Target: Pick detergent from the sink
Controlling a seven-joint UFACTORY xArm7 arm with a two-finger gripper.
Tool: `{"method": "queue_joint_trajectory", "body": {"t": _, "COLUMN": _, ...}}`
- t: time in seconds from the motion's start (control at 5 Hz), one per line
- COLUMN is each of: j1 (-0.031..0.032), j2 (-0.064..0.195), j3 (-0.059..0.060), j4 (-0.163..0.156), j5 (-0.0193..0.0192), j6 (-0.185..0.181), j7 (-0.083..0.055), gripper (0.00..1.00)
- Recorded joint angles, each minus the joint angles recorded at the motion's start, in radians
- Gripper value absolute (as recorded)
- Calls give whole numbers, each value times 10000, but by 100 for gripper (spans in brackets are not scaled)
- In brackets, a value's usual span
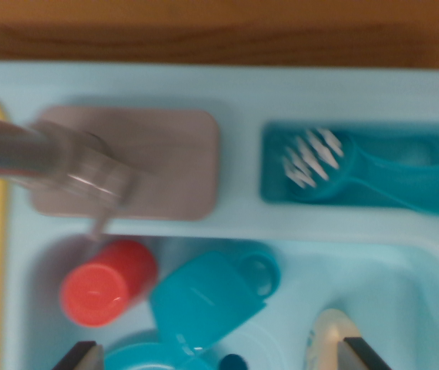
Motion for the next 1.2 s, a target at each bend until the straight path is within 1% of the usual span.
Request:
{"method": "queue_joint_trajectory", "body": {"t": 0.2, "j1": -74, "j2": 138, "j3": -89, "j4": -352, "j5": 37, "j6": -439, "j7": -223, "gripper": 0}}
{"method": "queue_joint_trajectory", "body": {"t": 0.4, "j1": -74, "j2": 138, "j3": -89, "j4": -352, "j5": 37, "j6": -439, "j7": -223, "gripper": 0}}
{"method": "queue_joint_trajectory", "body": {"t": 0.6, "j1": -141, "j2": 262, "j3": -170, "j4": -671, "j5": 71, "j6": -835, "j7": -424, "gripper": 0}}
{"method": "queue_joint_trajectory", "body": {"t": 0.8, "j1": -141, "j2": 262, "j3": -170, "j4": -671, "j5": 71, "j6": -835, "j7": -424, "gripper": 0}}
{"method": "queue_joint_trajectory", "body": {"t": 1.0, "j1": -206, "j2": 383, "j3": -248, "j4": -979, "j5": 104, "j6": -1219, "j7": -619, "gripper": 0}}
{"method": "queue_joint_trajectory", "body": {"t": 1.2, "j1": -206, "j2": 383, "j3": -248, "j4": -979, "j5": 104, "j6": -1219, "j7": -619, "gripper": 0}}
